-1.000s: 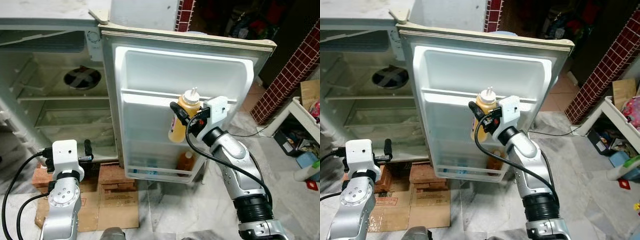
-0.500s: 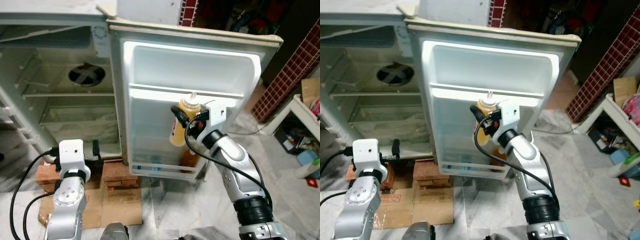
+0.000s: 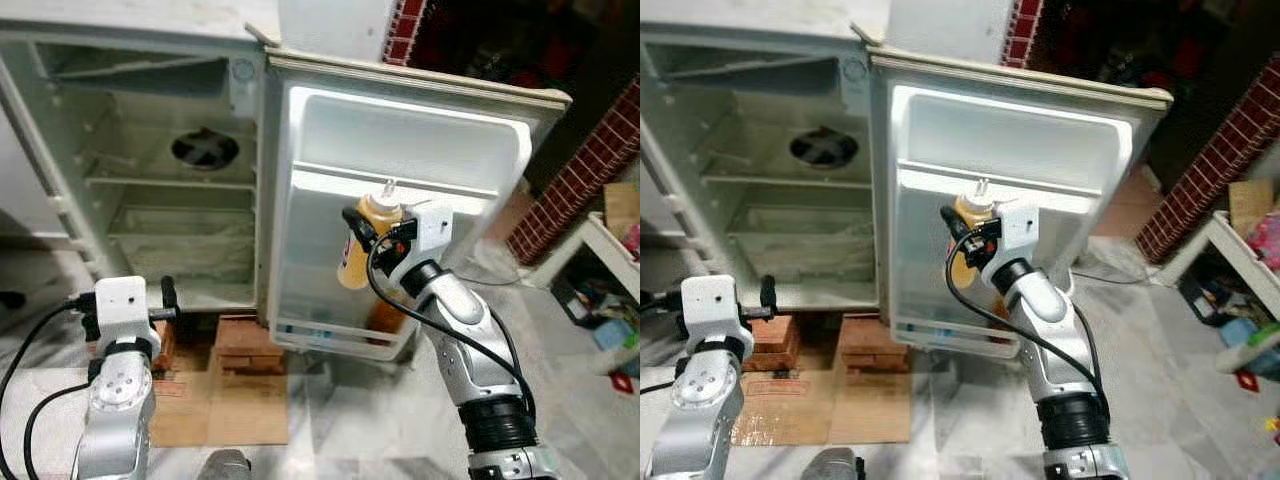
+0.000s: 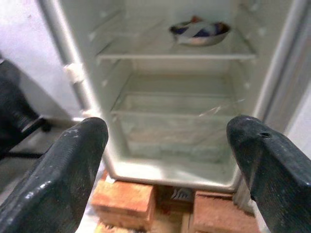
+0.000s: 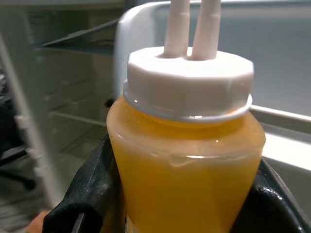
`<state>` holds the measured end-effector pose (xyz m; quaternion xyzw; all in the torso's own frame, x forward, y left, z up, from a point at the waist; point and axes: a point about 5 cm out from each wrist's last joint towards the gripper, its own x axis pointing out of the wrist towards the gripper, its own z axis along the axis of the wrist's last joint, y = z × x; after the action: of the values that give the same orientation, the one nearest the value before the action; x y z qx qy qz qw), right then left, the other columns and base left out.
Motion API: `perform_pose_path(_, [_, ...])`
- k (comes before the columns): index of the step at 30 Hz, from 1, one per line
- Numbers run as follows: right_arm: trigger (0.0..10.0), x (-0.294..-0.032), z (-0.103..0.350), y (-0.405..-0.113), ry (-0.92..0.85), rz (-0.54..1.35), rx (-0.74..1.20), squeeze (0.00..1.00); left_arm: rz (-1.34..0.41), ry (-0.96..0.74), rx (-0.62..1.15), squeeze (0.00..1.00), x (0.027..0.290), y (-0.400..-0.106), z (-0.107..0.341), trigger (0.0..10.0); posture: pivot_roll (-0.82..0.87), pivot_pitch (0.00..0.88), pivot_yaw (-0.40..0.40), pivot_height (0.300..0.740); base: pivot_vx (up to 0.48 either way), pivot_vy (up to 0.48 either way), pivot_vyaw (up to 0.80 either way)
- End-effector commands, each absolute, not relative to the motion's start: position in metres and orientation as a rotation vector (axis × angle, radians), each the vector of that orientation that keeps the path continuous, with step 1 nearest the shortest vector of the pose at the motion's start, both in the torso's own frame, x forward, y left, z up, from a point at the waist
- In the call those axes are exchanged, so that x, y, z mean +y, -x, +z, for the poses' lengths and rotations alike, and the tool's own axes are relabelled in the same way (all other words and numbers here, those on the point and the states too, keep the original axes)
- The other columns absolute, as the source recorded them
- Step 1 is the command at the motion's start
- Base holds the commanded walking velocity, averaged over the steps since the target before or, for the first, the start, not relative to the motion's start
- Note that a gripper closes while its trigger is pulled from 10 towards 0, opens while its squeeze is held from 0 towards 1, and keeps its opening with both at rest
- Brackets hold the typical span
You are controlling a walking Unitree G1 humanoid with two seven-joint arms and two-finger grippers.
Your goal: Restocking fridge
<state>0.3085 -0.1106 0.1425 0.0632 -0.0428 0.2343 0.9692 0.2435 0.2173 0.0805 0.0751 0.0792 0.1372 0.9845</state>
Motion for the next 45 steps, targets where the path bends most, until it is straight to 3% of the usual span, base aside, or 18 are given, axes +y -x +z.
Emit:
perform_pose_path(1, [10.0, -0.1188, 0.151, -0.3112, -0.105, 0.435, -0.127, 0.0, 0.265, -0.158, 0.158, 0.0, 0.2134, -0.2458, 0.0797, 10.0, 0.06, 0.0, -0.088, 0.74, 0.0, 0.0, 0.0])
perform_pose_path(10, [10.0, -0.1211, 0.1485, -0.3109, -0.117, 0.412, -0.119, 0.0, 0.249, -0.143, 0.169, 0.0, 0.2126, -0.2459, 0.0774, 10.0, 0.05, 0.0, -0.086, 0.74, 0.0, 0.0, 0.0])
perform_pose_path(27, [10.0, -0.1175, 0.1497, -0.3103, -0.134, 0.442, -0.127, 0.0, 0.227, -0.144, 0.171, 0.0, 0.2063, -0.247, 0.0748, 10.0, 0.04, 0.0, -0.087, 0.631, 0.0, 0.0, 0.0])
perform_pose_path(45, [10.0, -0.1173, 0.1498, -0.3138, -0.117, 0.457, -0.132, 0.0, 0.197, -0.144, 0.135, 0.0, 0.2043, -0.2507, 0.078, 10.0, 0.05, 0.0, -0.084, 0.631, 0.0, 0.0, 0.0])
